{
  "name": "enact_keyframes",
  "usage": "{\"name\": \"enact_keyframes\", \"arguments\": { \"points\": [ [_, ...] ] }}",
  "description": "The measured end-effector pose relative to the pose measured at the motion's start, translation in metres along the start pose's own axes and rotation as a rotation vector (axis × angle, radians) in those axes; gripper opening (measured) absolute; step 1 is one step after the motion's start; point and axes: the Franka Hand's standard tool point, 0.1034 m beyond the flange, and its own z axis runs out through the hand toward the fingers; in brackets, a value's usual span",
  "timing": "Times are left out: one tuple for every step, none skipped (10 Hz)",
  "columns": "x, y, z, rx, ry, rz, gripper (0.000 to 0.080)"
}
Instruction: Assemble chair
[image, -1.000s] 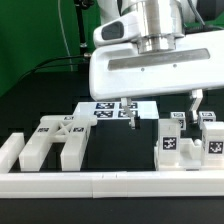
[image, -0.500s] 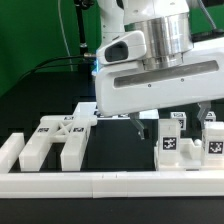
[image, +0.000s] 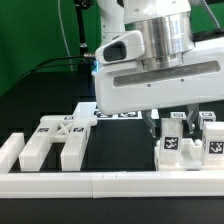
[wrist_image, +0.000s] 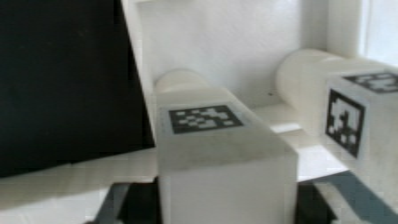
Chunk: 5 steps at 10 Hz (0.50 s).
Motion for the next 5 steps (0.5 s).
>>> {"name": "enact_keyframes", "arguments": {
  "points": [
    [0.0001,0.0006,0.0000,0.000,0.000,0.054,0.0301],
    [0.0005,0.0018,0.0001,0.002,0.000,0.139,0.0301],
    [0.0021,0.0038,0.0011,0.007,0.007,0.259,0.0301],
    [0.0048,0.0048,0.0015,0.020,0.029,0.391,0.0301],
    [0.0068,0.0060,0.0017,0.036,0.058,0.552,0.0301]
  ]
}}
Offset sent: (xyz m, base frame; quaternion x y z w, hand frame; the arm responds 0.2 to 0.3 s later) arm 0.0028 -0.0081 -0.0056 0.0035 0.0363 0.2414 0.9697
